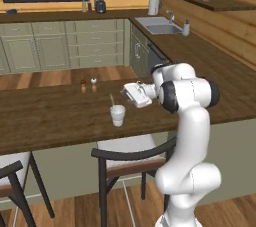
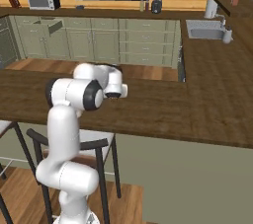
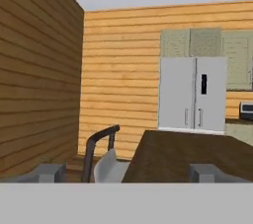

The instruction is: Take a straw from the drawer in front and place it inside the glass cup on the dining counter.

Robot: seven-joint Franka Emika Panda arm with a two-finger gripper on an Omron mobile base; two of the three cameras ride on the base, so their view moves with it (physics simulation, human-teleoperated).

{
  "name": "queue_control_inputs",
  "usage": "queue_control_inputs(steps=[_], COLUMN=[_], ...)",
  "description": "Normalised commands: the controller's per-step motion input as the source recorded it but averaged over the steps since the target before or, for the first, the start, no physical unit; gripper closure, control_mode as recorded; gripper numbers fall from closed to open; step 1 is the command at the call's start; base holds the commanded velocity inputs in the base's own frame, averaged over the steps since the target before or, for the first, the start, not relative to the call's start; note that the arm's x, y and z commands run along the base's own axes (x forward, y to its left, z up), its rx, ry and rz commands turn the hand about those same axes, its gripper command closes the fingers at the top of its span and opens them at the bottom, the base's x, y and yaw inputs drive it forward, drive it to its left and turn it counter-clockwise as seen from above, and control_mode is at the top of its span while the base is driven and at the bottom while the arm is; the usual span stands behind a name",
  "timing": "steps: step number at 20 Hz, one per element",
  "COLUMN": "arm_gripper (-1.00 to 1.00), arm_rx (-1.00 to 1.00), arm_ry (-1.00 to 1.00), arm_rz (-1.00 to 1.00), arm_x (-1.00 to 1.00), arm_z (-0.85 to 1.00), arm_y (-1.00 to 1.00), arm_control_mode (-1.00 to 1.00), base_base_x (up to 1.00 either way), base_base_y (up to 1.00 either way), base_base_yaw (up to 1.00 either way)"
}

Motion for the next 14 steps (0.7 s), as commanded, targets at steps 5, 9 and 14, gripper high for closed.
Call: queue_control_inputs(steps=[5,9,14], arm_gripper=[-1.00,-1.00,-1.00], arm_rx=[-0.10,-0.31,-0.41], arm_ry=[-0.36,-0.54,-0.59], arm_rz=[0.00,0.05,0.12], arm_x=[-0.60,-0.92,-1.00], arm_z=[0.94,0.79,0.63], arm_y=[-0.32,-0.05,0.00], arm_control_mode=[-1.00,-1.00,-1.00], base_base_x=[0.00,0.00,0.00], base_base_y=[0.00,0.00,0.00], base_base_yaw=[0.00,0.00,0.00])
